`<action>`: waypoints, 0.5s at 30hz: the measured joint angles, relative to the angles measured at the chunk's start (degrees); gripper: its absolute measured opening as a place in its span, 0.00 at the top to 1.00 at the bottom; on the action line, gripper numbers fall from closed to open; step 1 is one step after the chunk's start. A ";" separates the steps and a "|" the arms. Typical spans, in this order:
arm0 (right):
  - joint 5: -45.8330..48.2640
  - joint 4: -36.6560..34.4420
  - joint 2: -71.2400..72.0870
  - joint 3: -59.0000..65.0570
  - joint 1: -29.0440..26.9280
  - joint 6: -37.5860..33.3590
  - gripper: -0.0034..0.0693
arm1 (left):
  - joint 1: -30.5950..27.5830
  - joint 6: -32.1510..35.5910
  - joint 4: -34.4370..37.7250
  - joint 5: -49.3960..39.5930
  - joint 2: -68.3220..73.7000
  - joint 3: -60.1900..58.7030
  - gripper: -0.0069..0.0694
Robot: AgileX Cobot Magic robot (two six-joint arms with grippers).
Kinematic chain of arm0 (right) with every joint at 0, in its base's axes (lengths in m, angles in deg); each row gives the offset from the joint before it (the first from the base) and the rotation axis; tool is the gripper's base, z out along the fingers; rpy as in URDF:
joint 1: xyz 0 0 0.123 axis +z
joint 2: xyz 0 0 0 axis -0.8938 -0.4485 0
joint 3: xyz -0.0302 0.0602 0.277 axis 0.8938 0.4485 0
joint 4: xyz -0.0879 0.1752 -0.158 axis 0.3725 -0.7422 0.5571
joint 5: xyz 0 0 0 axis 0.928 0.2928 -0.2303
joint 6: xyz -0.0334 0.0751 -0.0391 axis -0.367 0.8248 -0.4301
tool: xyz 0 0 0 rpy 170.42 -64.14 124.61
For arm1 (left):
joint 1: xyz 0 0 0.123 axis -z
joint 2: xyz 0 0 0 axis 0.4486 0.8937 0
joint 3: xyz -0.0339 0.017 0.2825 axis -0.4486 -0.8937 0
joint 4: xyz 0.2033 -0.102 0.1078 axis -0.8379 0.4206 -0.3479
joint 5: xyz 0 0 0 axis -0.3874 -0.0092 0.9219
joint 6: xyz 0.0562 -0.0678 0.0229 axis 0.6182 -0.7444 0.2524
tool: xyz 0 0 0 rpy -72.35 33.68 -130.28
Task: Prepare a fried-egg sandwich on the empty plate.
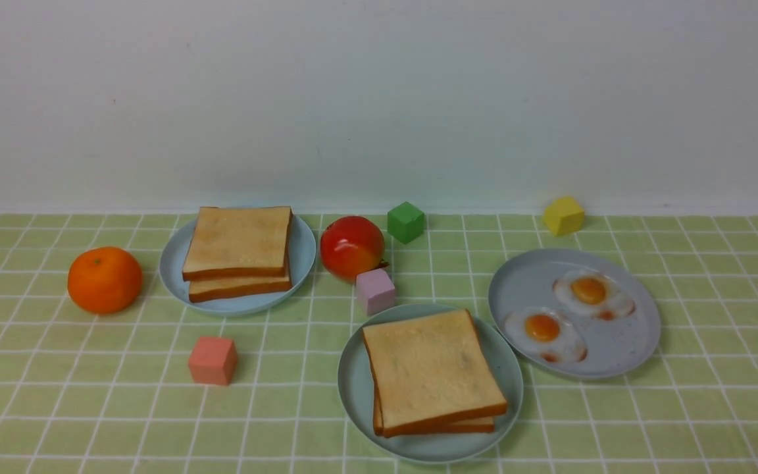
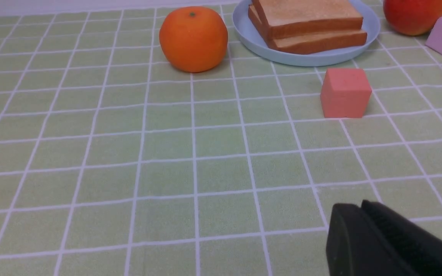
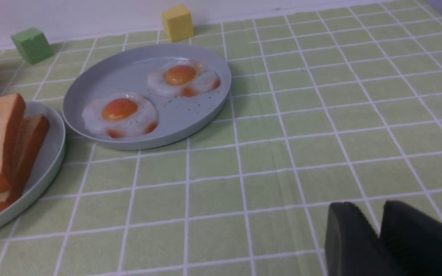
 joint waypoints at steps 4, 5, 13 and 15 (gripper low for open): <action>0.00 0.00 0.00 0.00 0.00 0.00 0.72 | 0.00 0.00 0.00 0.00 0.00 0.00 0.86; 0.00 0.00 0.00 0.00 0.00 0.00 0.72 | 0.00 0.00 0.00 0.00 0.00 0.00 0.86; 0.00 0.00 0.00 0.00 0.00 0.00 0.71 | 0.00 0.00 0.00 0.00 0.00 0.00 0.86; 0.00 0.00 0.00 0.00 0.00 0.00 0.70 | 0.00 0.00 0.00 0.00 0.00 0.00 0.86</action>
